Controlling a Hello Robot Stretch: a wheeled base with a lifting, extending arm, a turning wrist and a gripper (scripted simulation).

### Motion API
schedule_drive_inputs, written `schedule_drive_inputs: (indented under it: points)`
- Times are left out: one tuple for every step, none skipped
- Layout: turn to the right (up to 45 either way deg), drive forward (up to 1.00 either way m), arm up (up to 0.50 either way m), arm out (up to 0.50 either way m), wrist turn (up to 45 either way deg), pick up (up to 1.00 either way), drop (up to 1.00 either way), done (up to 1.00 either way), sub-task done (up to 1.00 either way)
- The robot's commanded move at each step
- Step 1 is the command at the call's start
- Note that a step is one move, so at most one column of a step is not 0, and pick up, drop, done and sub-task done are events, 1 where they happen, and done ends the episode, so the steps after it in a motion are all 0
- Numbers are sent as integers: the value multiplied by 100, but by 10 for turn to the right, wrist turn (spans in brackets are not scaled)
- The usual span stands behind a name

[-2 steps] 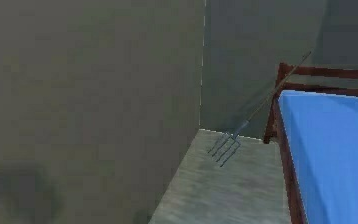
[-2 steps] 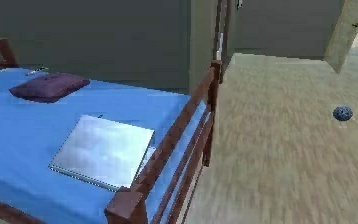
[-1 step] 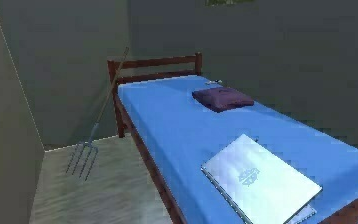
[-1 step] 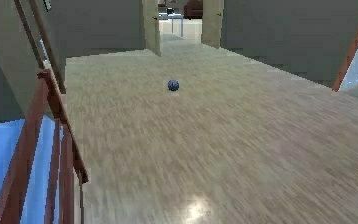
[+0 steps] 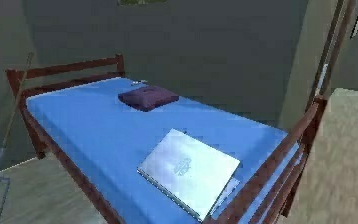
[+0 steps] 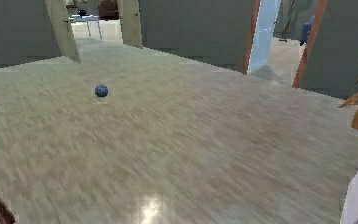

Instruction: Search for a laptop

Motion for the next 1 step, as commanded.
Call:
schedule_drive_inputs:
  points:
    - [0, 0, 0, 0, 0, 0, 0, 100, 0]
